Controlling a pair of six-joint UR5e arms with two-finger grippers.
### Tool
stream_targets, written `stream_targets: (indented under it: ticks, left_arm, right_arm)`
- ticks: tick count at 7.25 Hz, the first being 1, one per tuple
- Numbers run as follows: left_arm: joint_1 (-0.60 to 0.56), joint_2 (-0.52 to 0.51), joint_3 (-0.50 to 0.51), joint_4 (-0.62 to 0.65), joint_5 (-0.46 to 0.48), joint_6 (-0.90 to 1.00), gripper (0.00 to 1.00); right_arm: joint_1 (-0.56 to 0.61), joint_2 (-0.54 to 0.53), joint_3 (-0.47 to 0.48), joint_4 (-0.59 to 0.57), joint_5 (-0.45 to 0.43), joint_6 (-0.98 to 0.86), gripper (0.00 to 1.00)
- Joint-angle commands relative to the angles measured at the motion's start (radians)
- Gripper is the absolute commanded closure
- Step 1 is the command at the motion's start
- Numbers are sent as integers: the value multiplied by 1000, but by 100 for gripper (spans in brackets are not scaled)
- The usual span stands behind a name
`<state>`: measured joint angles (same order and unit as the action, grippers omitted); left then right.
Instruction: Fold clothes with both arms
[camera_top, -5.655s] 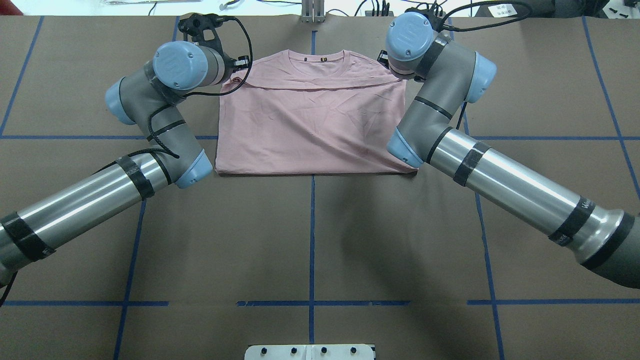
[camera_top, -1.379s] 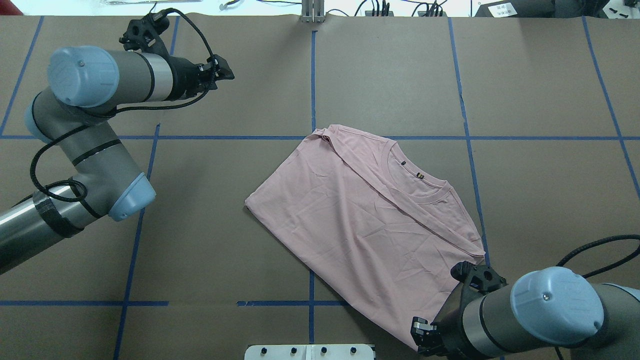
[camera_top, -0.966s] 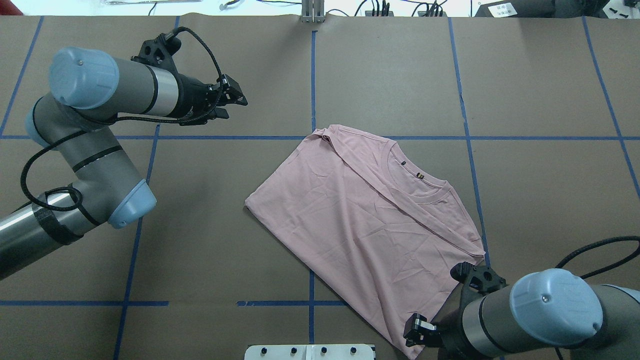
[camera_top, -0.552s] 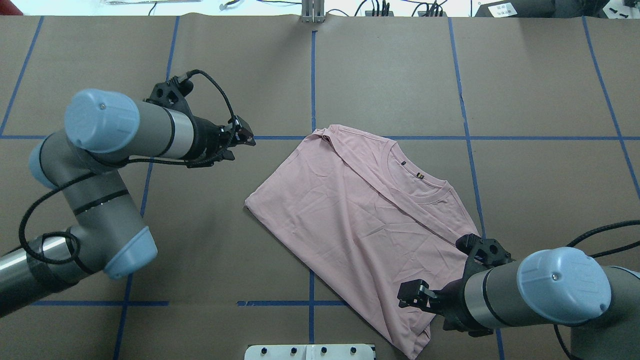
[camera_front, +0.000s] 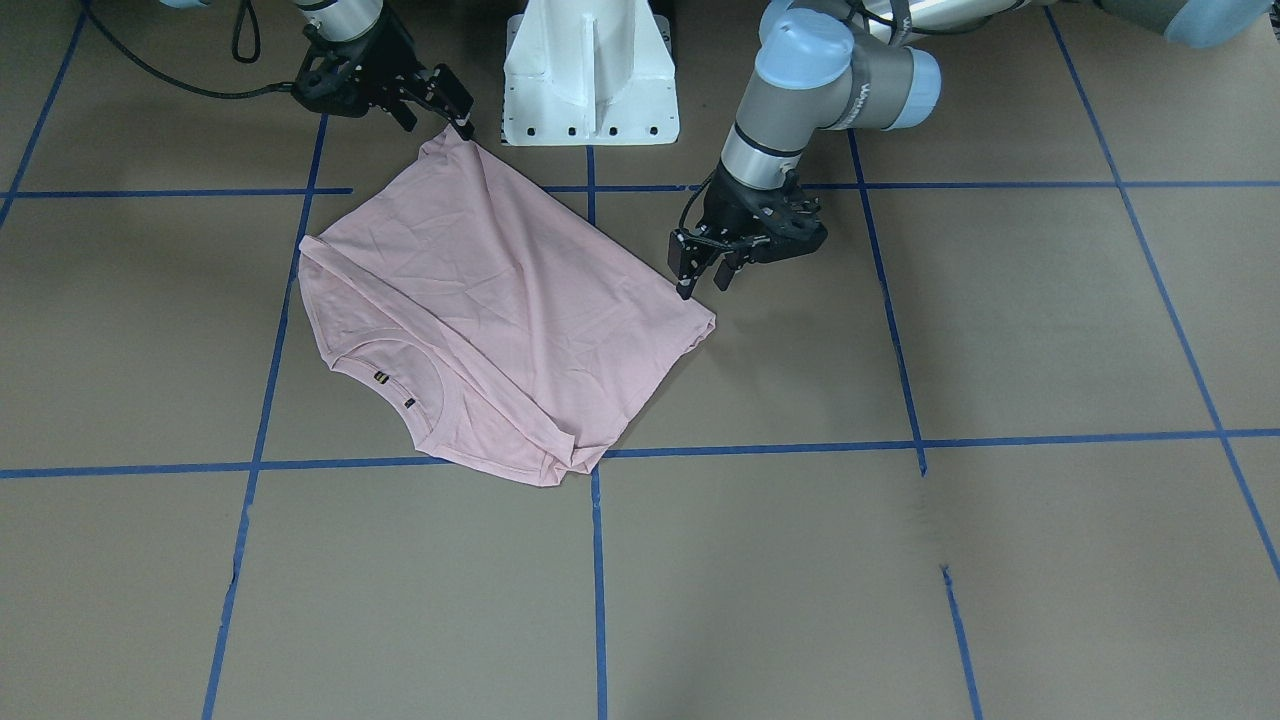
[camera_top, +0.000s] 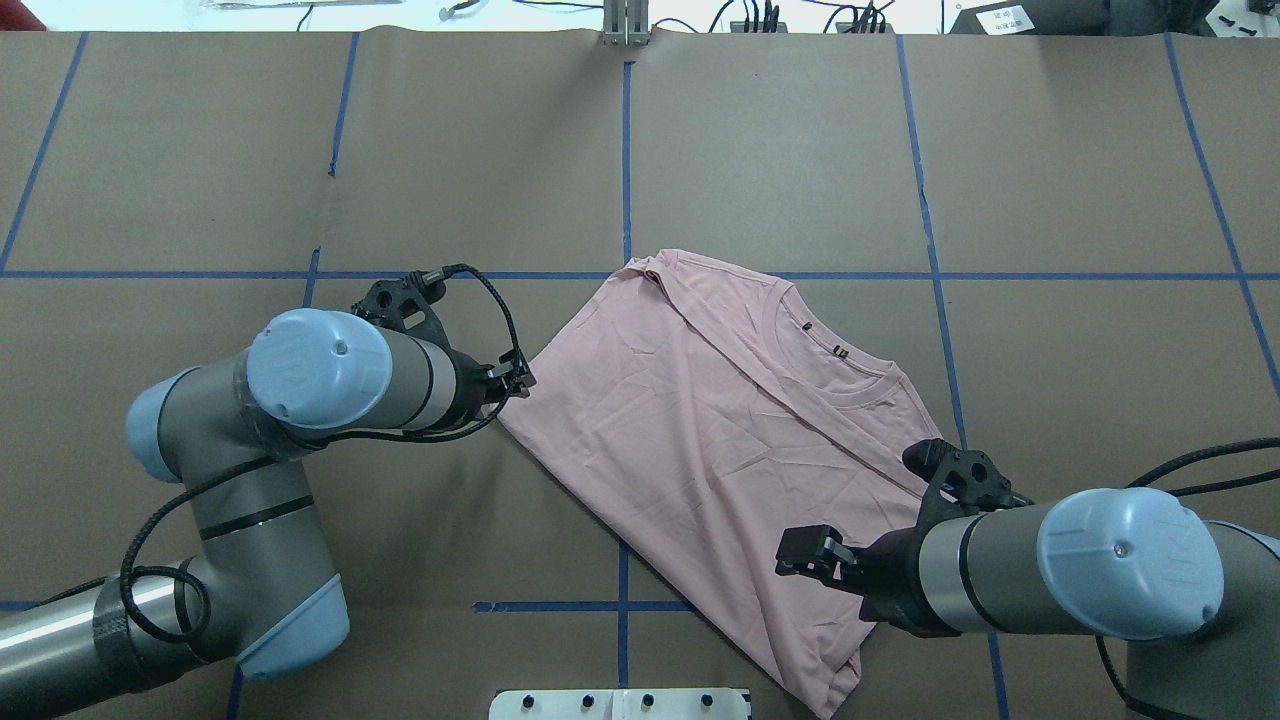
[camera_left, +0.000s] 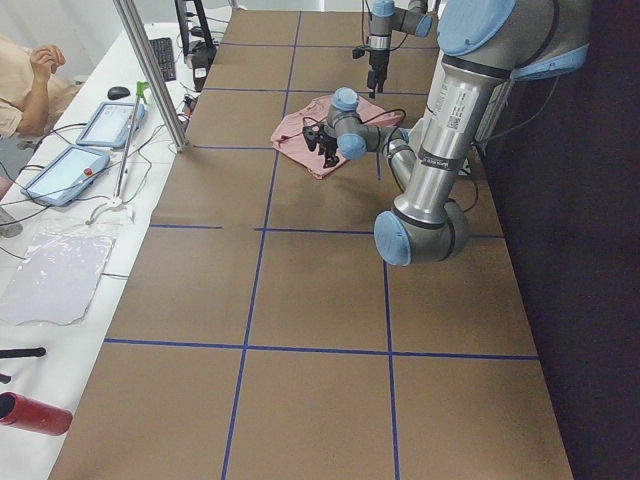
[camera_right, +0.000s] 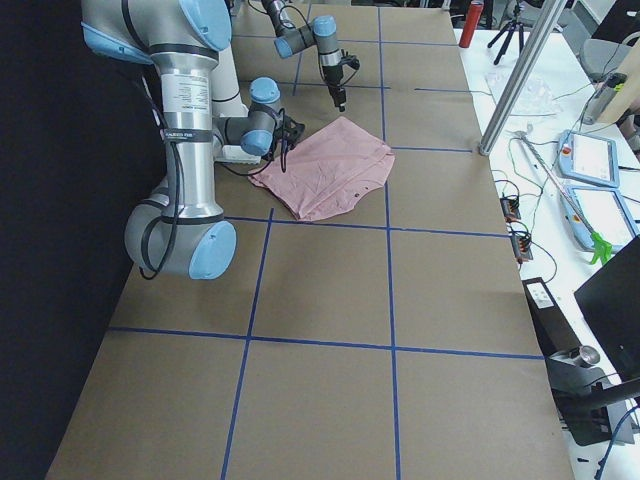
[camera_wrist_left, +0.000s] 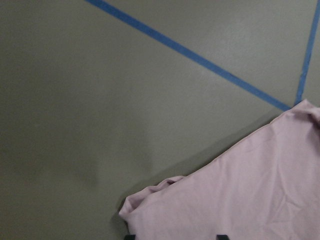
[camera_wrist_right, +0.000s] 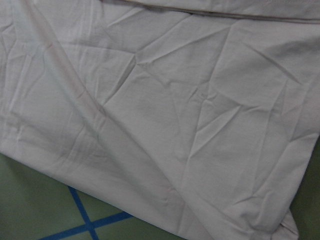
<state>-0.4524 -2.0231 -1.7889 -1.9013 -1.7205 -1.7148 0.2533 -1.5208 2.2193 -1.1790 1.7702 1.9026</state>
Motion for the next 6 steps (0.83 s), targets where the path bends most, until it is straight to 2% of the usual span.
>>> stream_targets:
  ticks: [1,2,4,5,6]
  left_arm:
    - [18,-20,67,18,5,1,38]
    - [18,-46,106,18,31,4,39]
    - [18,-51,98,37,38,6,50]
    - [18,-45,106,39,39,9,50]
    - [18,-46,106,39,39,9,55]
  right_arm:
    - [14,2,-1,10,-12,3,0]
    - [18,1,-1,10,-14,3,0]
    - [21,1,-1,10,-12,3,0]
    - [21,-2,-1,10,-12,3,0]
    - [21,-2,-1,10,-12,3,0]
